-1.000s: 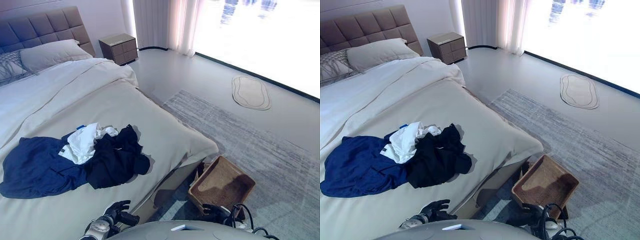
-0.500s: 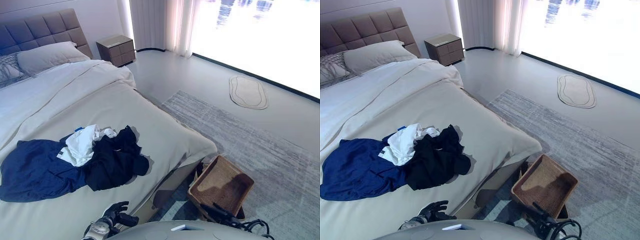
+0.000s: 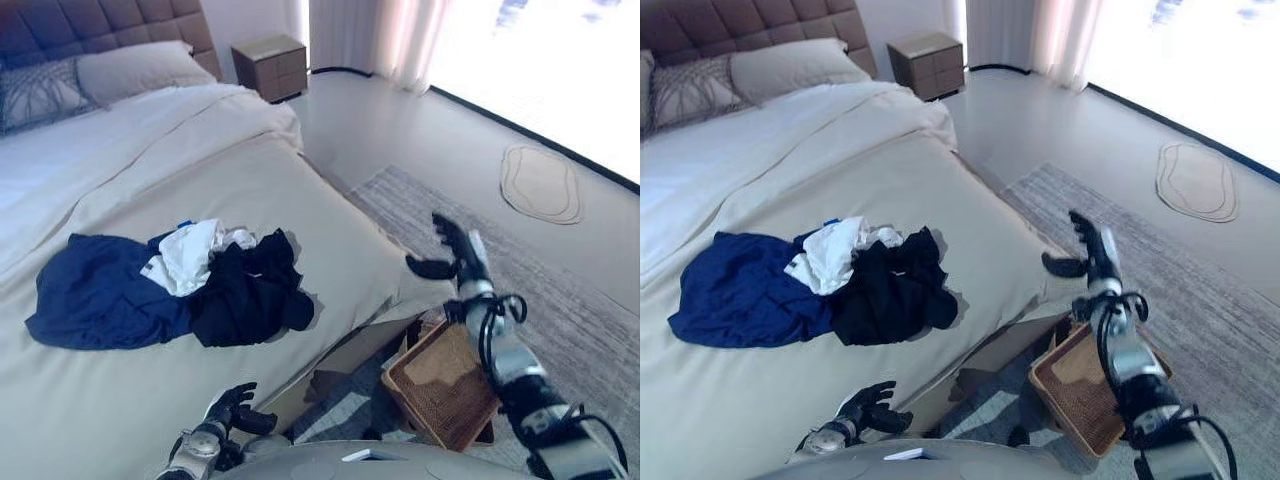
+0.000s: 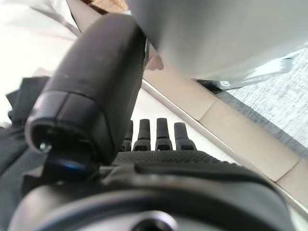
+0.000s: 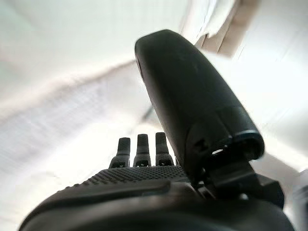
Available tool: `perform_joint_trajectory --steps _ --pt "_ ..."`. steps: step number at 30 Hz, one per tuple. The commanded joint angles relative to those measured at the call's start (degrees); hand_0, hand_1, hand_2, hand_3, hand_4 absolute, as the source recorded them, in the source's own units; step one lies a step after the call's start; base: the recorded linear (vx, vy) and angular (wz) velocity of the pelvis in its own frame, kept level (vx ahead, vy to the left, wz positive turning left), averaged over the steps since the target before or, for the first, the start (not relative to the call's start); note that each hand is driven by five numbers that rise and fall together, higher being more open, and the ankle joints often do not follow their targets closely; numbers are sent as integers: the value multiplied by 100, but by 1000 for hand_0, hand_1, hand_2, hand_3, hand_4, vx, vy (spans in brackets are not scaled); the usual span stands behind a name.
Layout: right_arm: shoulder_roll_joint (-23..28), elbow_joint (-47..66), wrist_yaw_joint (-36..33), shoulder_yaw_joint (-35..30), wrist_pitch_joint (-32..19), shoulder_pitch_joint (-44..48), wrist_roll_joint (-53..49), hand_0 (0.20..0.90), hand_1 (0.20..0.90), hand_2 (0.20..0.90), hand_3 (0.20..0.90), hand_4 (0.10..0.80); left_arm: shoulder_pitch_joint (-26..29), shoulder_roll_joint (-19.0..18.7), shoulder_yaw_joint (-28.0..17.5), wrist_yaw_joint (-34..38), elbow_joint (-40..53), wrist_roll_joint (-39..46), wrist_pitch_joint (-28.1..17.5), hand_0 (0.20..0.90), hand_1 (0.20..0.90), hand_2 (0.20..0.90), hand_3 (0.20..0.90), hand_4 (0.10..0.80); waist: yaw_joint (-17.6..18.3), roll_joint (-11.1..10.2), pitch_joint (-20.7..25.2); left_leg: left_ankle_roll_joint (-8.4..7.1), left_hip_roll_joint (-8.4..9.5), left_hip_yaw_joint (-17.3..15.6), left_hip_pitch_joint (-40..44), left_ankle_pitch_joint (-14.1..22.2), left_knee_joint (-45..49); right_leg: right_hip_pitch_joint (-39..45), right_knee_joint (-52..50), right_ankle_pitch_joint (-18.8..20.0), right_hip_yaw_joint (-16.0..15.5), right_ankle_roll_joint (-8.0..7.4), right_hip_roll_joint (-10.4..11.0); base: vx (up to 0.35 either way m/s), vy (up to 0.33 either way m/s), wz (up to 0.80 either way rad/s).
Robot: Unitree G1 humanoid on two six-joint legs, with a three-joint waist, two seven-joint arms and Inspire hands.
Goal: Pick up the clothes from the bed and place them into the basket
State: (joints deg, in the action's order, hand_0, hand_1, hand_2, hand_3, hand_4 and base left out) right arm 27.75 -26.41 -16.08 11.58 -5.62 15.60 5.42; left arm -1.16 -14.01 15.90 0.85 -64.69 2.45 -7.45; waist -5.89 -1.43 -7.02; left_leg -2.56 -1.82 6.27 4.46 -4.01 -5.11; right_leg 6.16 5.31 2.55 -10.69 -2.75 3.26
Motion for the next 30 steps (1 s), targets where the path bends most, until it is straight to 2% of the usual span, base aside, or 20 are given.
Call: perform_joint_trajectory --steps 1,9,15,17,19,21,22,26,27,30 --pt "173 829 -340 384 -205 978 1098 900 900 900 900 800 116 -92 211 35 -143 -126 112 900 900 900 900 800 -322 -298 -351 484 370 22 -84 559 376 -230 -747 -207 194 -163 337 4 -17 36" --pt "328 827 -482 1114 271 2327 1848 900 900 900 900 800 194 -439 224 31 164 -183 238 900 900 900 900 800 -908 -436 -643 441 398 502 -481 403 390 -314 -842 -230 -223 -247 457 -2 0 38" --pt "459 208 -1016 1620 383 3617 1938 900 900 900 900 800 437 -698 352 111 302 -7 85 900 900 900 900 800 -1429 -529 -1125 386 433 835 -1103 267 534 -555 -915 -173 -587 -282 554 -108 -18 38" --pt "475 98 -1156 1691 404 3839 1903 900 900 900 900 800 455 -727 368 122 342 20 50 900 900 900 900 800 -1501 -537 -1185 368 438 892 -1196 244 544 -591 -907 -169 -643 -284 557 -78 -4 21" --pt "460 -217 -1182 1799 568 4341 1727 900 900 900 900 800 536 -761 413 141 378 156 -64 900 900 900 900 800 -1675 -534 -1317 325 454 970 -1407 166 542 -661 -882 -152 -781 -293 580 -104 33 22" --pt "472 -480 -982 1902 762 4606 1501 900 900 900 900 800 602 -791 424 123 408 224 -98 900 900 900 900 800 -1745 -534 -1375 301 458 1001 -1512 129 532 -709 -882 -157 -845 -298 586 -56 17 21" --pt "497 -814 -611 2019 1158 4777 1149 900 900 900 900 800 639 -846 417 88 477 256 -117 900 900 900 900 800 -1828 -537 -1462 267 451 1028 -1583 127 541 -753 -930 -192 -899 -293 594 -43 -1 24" --pt "417 -1638 268 2320 1543 5062 676 900 900 900 900 800 702 -926 442 71 672 331 -89 900 900 900 900 800 -1951 -540 -1644 211 454 1135 -1727 94 590 -887 -1038 -222 -1013 -274 625 -21 19 20" --pt "326 -1894 777 2378 1757 5121 760 900 900 900 900 800 713 -929 464 46 691 391 -118 900 900 900 900 800 -1981 -518 -1691 195 447 1156 -1737 79 593 -907 -1076 -240 -1044 -269 636 18 63 17" --pt "141 -2475 1673 2508 2081 5217 720 900 900 900 900 800 767 -945 503 16 786 463 -144 900 900 900 900 800 -2055 -489 -1791 173 425 1176 -1771 41 565 -921 -1092 -273 -1095 -263 637 -7 33 19"
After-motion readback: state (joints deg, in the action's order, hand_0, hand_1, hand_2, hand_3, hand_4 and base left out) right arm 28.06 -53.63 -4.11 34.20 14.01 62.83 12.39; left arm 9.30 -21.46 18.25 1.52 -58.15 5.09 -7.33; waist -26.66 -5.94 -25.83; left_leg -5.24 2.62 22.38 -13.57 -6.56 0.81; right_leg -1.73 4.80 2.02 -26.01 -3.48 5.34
